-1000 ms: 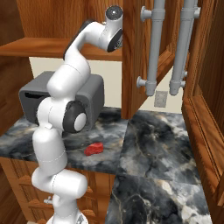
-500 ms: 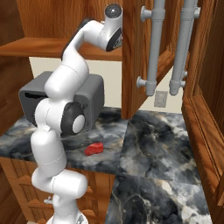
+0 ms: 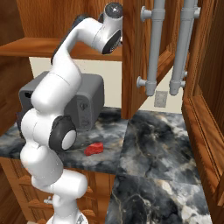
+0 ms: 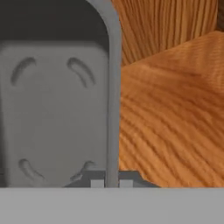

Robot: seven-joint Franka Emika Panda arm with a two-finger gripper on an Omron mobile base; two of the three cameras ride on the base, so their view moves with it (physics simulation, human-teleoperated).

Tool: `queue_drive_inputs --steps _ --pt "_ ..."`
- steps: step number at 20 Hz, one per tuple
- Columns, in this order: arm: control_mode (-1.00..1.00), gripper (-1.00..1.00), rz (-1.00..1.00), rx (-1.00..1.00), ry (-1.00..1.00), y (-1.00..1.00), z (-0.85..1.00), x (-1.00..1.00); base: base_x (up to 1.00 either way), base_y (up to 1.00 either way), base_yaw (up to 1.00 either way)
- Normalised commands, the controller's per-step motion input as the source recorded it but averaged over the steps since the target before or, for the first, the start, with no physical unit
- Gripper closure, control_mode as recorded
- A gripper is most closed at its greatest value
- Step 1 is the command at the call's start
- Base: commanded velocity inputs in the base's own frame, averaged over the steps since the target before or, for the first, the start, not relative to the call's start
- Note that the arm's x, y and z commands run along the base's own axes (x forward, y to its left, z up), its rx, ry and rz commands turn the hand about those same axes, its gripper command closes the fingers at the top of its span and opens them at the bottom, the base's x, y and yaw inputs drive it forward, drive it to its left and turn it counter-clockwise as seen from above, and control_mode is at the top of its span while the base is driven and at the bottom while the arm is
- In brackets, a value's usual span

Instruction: Retrieve the tupperware from the cabinet, then place the raw meat into the tupperware to avoid contamination.

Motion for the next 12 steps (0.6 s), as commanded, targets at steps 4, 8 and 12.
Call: queue_drive_inputs --steps 4,8,12 --pt "-1.00 1.00 0.18 -0.07 -0.01 0.11 -0.21 -0.83 0.00 0.00 0.00" --pt "-1.00 1.00 0.21 -0.08 0.00 0.20 -0.25 -0.82 0.00 0.00 0.00" --pt "-1.00 1.00 0.22 -0.05 0.02 0.37 -0.01 -0.64 0.00 0.00 0.00"
